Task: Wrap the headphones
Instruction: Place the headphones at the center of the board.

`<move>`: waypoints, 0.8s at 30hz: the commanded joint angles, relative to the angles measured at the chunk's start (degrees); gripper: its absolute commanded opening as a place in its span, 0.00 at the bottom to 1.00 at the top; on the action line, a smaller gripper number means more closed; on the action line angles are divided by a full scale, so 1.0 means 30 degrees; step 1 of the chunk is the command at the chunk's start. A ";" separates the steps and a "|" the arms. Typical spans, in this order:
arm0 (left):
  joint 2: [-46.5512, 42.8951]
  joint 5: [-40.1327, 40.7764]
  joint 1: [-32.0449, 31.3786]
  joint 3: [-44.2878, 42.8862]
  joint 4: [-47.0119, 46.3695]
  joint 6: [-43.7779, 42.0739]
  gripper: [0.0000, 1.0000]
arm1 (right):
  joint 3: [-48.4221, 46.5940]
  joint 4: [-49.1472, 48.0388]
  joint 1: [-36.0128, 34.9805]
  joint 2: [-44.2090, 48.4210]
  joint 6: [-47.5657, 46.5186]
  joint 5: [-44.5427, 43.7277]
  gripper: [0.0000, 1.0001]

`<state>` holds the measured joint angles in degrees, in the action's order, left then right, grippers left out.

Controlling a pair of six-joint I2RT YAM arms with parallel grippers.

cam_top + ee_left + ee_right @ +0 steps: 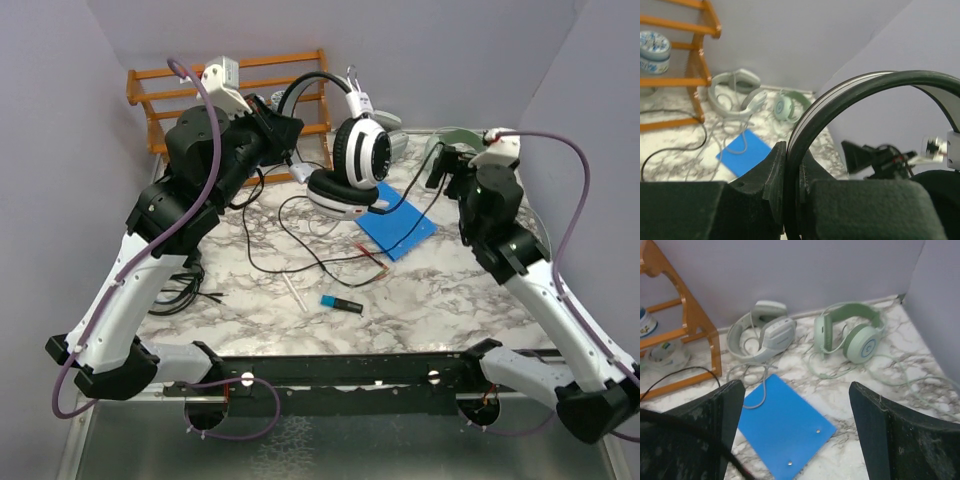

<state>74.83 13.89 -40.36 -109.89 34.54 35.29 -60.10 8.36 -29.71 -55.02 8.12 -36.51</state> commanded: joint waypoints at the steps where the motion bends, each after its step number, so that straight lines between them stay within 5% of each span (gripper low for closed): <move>1: -0.1859 0.0997 -0.0029 0.2666 -0.0515 0.2147 0.00 | -0.1385 0.3314 0.1792 -0.2255 0.2825 0.6286 0.95; 7: -0.3283 0.1595 -0.0053 0.7790 0.0214 0.5126 0.00 | -0.0206 0.2931 0.1995 -0.2291 0.3499 0.6297 0.95; 15: -0.4929 0.3269 -0.0012 1.6158 -0.0328 1.0884 0.00 | 0.4504 0.2412 0.1994 -0.0124 0.4443 0.9748 0.88; 24: -0.4362 0.4255 0.0123 2.1096 -0.0867 1.8260 0.00 | 0.6727 0.3626 0.1995 0.1735 0.4999 1.1893 0.86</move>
<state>62.61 24.27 -40.23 -49.63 36.84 73.01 -41.23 17.54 -23.99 -52.69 21.39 -5.39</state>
